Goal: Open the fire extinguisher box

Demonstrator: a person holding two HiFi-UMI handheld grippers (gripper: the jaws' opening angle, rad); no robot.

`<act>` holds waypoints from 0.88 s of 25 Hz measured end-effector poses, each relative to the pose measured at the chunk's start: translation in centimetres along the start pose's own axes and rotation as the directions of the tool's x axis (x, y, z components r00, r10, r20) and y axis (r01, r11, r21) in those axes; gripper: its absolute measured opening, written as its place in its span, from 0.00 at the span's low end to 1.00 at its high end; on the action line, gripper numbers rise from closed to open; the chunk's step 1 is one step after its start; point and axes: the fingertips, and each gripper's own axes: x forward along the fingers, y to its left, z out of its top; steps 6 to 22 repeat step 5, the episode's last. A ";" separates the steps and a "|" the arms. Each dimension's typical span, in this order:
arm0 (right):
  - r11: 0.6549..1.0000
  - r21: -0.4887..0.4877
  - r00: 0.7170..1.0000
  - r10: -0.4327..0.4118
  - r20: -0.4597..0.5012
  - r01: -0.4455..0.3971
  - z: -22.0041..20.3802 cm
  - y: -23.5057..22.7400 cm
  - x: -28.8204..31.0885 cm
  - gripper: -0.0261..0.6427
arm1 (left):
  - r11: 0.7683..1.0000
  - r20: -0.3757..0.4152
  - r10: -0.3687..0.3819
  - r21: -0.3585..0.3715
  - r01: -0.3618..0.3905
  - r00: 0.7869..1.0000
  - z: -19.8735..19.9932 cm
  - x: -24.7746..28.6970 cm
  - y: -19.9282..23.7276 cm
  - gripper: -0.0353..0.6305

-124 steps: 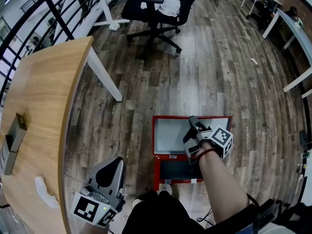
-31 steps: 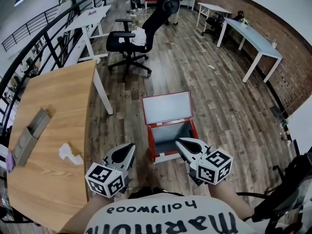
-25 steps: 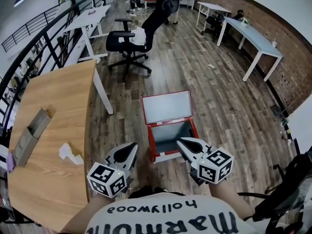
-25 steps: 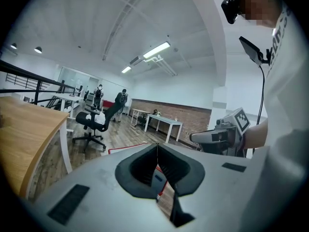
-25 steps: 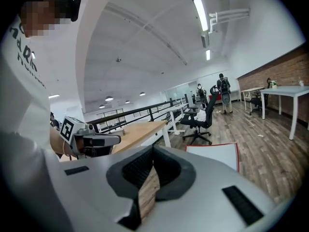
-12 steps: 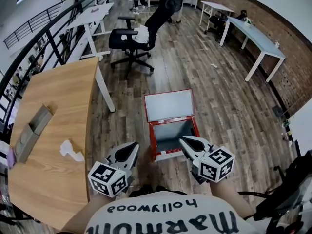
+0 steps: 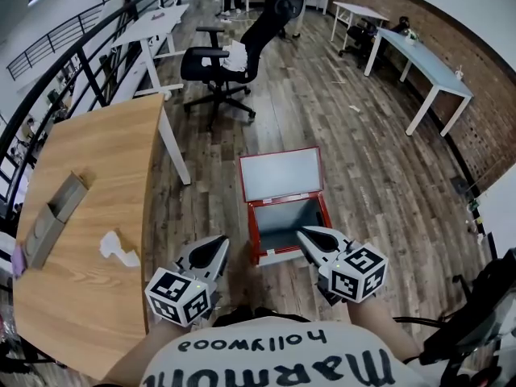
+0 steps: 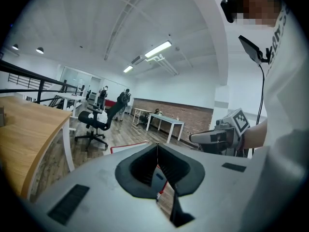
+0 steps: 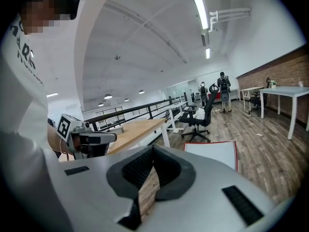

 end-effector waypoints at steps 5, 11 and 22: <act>1.000 -0.003 1.000 0.000 -0.003 0.000 -0.3 0.1 0.4 0.05 | 1.000 0.005 0.000 -0.003 0.000 1.000 -0.2 0.0 0.5 0.06; 1.000 -0.003 1.000 0.000 -0.003 0.000 -0.3 0.1 0.4 0.05 | 1.000 0.005 0.000 -0.003 0.000 1.000 -0.2 0.0 0.5 0.06; 1.000 -0.003 1.000 0.000 -0.003 0.000 -0.3 0.1 0.4 0.05 | 1.000 0.005 0.000 -0.003 0.000 1.000 -0.2 0.0 0.5 0.06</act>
